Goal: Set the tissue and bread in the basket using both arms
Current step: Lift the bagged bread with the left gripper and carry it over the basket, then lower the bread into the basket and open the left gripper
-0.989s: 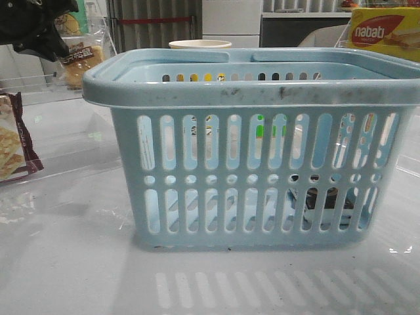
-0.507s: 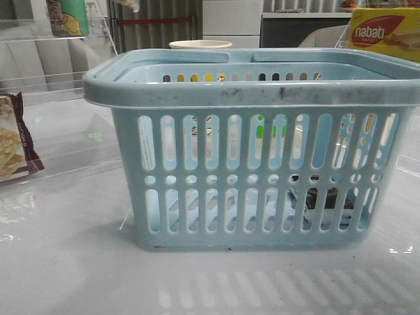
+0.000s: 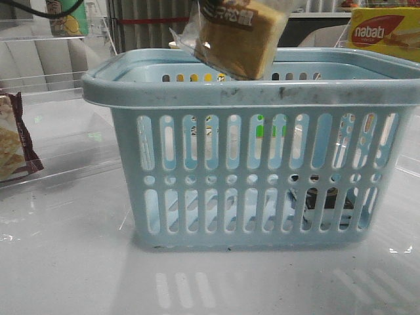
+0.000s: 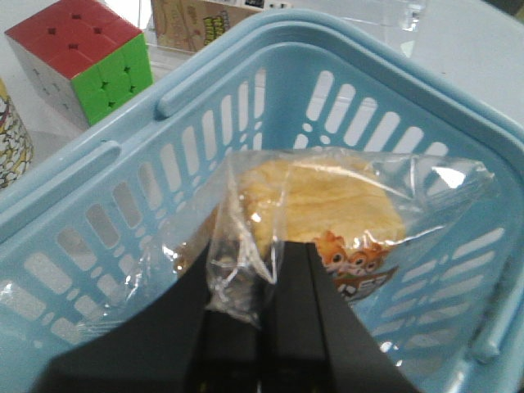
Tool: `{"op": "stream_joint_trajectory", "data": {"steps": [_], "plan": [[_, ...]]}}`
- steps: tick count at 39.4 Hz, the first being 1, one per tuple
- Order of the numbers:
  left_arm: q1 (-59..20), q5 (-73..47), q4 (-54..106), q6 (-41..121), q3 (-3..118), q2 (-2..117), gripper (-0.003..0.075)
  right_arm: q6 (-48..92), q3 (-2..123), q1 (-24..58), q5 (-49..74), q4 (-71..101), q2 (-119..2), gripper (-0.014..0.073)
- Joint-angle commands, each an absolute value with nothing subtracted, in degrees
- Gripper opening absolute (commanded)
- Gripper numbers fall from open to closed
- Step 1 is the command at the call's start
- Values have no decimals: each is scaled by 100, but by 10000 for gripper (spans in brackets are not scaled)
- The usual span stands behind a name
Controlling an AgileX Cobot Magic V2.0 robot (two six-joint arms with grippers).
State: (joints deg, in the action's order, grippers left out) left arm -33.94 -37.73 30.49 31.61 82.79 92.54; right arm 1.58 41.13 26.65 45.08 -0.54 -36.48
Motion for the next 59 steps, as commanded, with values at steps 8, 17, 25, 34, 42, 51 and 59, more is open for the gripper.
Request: {"op": "stream_joint_trajectory", "data": {"steps": [8, 17, 25, 34, 42, 51, 59], "plan": [[-3424, -3264, 3319, 3170, 8445, 9517, 150, 188, 4272, 2662, 4147, -129, -3636, 518], [-3424, -3329, 3494, 3170, 8445, 9569, 437, 188, 4272, 2662, 4147, -129, -3636, 518], [-3411, -3571, 3358, 3170, 8445, 9230, 456, 188, 4272, 2662, 4147, -129, -3636, 518], [-3411, -3653, 3251, 3117, 7992, 8222, 456, 188, 4272, 2662, 4147, -129, -3636, 518], [-3411, -3637, 2286, 2385, 6995, 7013, 456, 188, 4272, 2662, 4147, -129, -3636, 518], [-3411, -3924, 165, 582, 6074, 5646, 456, 188, 4272, 2662, 4147, -129, -3636, 518], [-3411, -4295, 0, 461, 5371, 4588, 456, 188, 4272, 2662, 4147, -129, -3636, 518]]}}
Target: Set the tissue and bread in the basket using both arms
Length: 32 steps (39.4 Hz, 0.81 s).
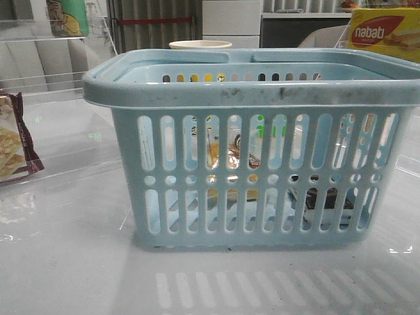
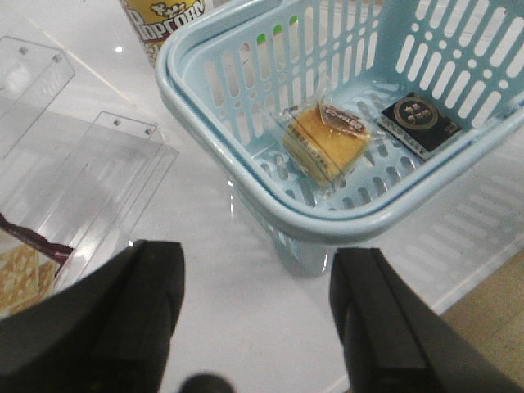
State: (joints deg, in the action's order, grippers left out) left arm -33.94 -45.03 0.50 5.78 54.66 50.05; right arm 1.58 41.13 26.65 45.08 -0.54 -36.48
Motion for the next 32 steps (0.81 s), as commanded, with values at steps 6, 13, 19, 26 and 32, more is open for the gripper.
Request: {"op": "stream_joint_trajectory", "data": {"steps": [6, 13, 19, 26, 32], "plan": [[-3411, -4303, 0, 461, 4865, 3894, 456, 188, 4272, 2662, 4148, -129, -3636, 518], [-3411, -4303, 0, 461, 4462, 3499, 456, 188, 4272, 2662, 4353, -117, -3636, 518], [-3411, -4254, 0, 461, 4361, 3482, 405, 188, 4272, 2662, 4373, -117, -3636, 492], [-3411, -4061, 0, 461, 4302, 3482, 230, 188, 4272, 2662, 4503, -117, -3636, 220], [-3411, -3928, 0, 461, 4302, 3482, 92, 188, 4272, 2662, 4636, -117, -3636, 50]]}}
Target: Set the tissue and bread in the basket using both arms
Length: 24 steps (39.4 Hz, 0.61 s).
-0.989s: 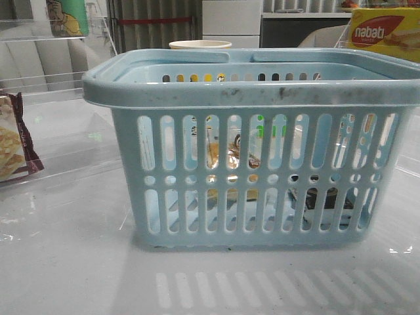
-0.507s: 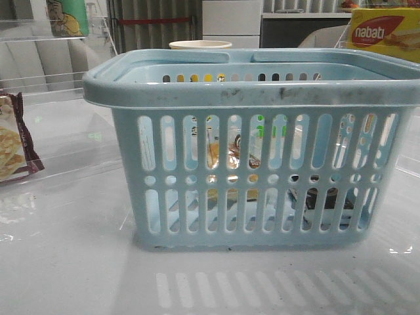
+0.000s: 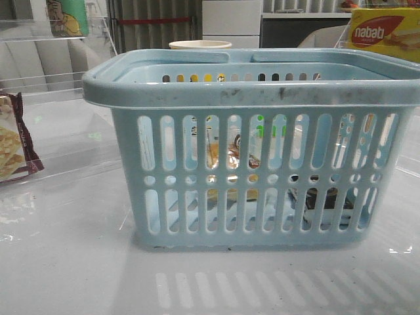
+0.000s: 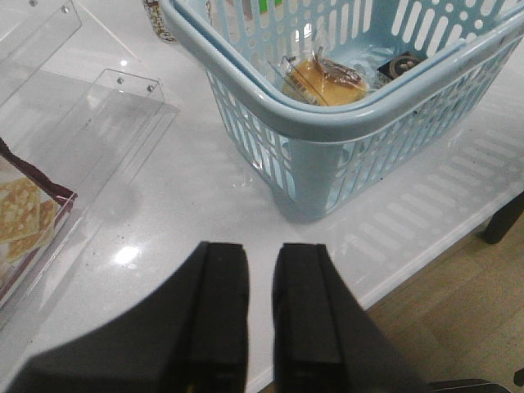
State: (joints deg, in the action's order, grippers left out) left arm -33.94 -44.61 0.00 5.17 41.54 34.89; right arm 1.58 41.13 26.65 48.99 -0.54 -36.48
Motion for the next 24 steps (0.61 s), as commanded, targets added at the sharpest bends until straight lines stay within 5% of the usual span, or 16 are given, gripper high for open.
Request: {"op": "stream_joint_trajectory", "data": {"steps": [1, 24], "plan": [[-3411, -3915, 0, 461, 4302, 3482, 88, 188, 4272, 2662, 4636, -117, -3636, 62], [-3411, -3929, 47, 461, 4302, 3482, 91, 188, 4272, 2662, 4636, -117, -3636, 56]]}}
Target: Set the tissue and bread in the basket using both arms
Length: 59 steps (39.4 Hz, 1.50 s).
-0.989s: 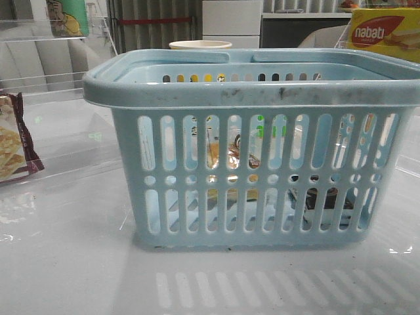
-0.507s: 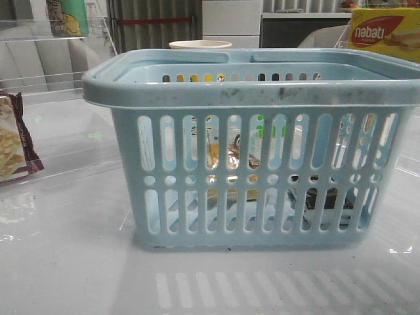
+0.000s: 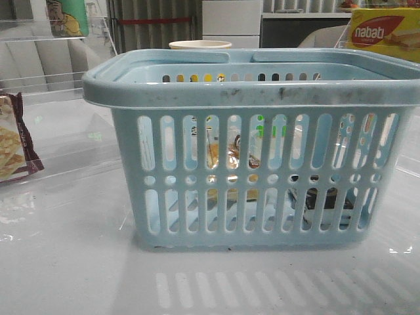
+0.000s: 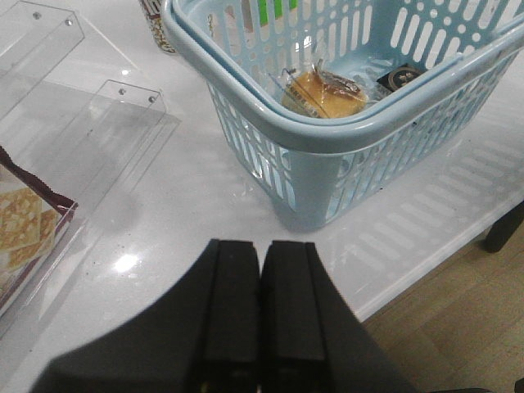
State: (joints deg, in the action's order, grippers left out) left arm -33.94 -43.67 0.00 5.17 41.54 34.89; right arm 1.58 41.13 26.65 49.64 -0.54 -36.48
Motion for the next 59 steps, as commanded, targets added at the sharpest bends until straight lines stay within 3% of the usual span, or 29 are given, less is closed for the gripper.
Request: {"op": "stream_joint_trajectory", "data": {"steps": [1, 7, 12, 30, 38, 59], "plan": [[-3411, -3929, 47, 461, 4302, 3482, 91, 188, 4272, 2662, 4636, -117, -3636, 56], [-3355, -3731, -49, 477, 4187, 3247, 91, 188, 4272, 2662, 4636, -117, -3636, 56], [-2765, -3083, -271, 493, 3736, 2762, 91, 188, 4272, 2662, 4643, -117, -3636, 56], [-649, 236, 52, 493, 587, 433, 91, 188, 4272, 2662, 4643, -117, -3636, 56], [-382, 713, 122, 483, -26, -9, 91, 188, 4272, 2662, 4643, -117, -3636, 56], [-351, 686, 122, 483, -35, -139, 91, 188, 4272, 2662, 4655, -117, -3636, 56]]}}
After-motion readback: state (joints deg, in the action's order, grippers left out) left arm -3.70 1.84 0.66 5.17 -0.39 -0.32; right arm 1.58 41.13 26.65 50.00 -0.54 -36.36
